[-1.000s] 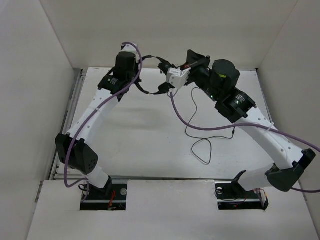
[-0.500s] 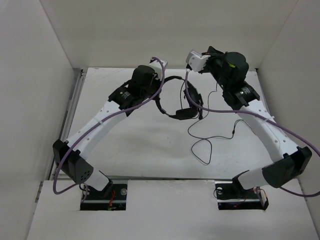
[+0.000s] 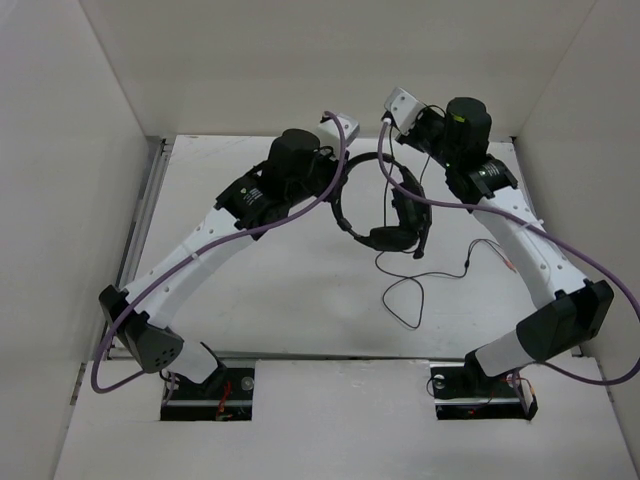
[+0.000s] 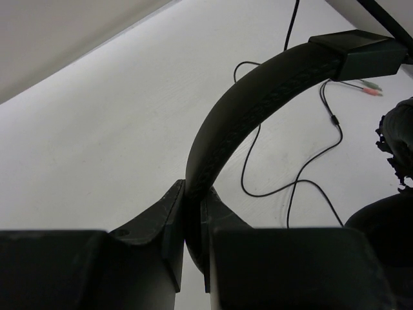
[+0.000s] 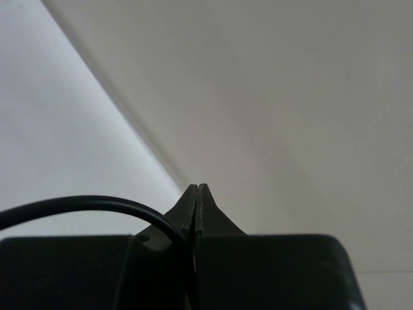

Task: Wrap the headphones

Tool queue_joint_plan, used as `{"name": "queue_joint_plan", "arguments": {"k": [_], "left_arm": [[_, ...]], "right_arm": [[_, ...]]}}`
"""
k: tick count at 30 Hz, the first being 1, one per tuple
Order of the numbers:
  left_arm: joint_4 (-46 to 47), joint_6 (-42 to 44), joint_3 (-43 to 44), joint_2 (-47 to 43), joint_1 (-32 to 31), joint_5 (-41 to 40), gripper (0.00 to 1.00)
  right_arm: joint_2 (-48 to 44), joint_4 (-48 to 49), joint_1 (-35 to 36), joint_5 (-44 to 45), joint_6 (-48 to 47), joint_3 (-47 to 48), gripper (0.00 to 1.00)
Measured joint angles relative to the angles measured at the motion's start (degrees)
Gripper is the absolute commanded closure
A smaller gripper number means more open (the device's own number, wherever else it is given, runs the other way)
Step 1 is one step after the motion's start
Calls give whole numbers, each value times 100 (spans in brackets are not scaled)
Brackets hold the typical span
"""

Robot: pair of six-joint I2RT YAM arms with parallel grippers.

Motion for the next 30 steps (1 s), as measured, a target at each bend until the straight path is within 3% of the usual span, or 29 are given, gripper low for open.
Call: {"name": "queue_joint_plan", "arguments": {"k": [12,22,30], "left_arm": [[-48,-4,149,9,-9,74,100],[-164,-96,1316,304,-160,260,100],[-179,-240,1720,463,-310,435,100]], "right_arm": [[13,-391,-686,-1368,2354,20,100],[24,-271,-804,-2579,4019,-63,100],[28,254,-1086,-3488,5265,-352,98]]}}
